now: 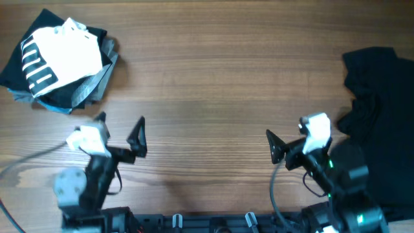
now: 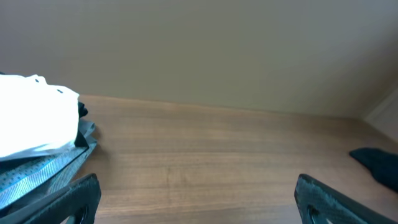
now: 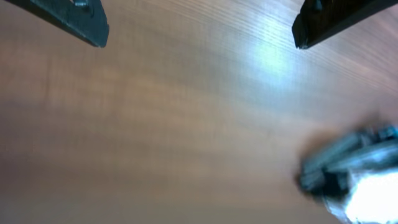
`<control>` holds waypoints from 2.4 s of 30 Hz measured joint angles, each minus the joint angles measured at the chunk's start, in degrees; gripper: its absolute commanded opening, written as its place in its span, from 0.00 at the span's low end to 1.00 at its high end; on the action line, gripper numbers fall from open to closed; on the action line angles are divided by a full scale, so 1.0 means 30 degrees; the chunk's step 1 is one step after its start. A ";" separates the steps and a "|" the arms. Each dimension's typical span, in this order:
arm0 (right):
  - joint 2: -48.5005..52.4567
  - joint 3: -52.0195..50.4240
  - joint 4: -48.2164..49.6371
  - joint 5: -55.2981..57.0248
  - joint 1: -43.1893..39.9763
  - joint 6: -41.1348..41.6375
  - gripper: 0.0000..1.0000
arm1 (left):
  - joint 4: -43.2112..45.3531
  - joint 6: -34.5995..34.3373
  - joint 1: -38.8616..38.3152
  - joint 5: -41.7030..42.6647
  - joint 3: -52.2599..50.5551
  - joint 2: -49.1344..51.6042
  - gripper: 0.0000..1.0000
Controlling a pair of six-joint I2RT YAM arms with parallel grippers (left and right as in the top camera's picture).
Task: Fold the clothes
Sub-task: 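Reach the right gripper to the black shirt and grasp it, then drag the black shirt with the right gripper toward table center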
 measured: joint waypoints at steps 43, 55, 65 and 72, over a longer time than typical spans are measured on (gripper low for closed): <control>2.6600 1.1344 -0.1399 0.2754 -1.3872 0.7526 0.16 | -1.3726 -0.0131 0.0000 0.1960 1.4724 1.7034 1.00; 2.3948 1.1453 -0.0007 -0.4204 -0.8859 0.5005 0.07 | -1.3471 -0.0131 0.0000 0.1967 1.4732 1.7027 1.00; 2.3533 1.1803 0.2973 -0.5348 0.8393 0.4758 0.66 | -1.3544 -0.0131 0.0000 0.0532 1.5926 1.5752 1.00; 2.1668 1.1795 0.1035 -0.3577 0.8094 0.6266 0.77 | -1.2429 -0.0124 0.0000 -0.0007 1.6837 1.3755 1.00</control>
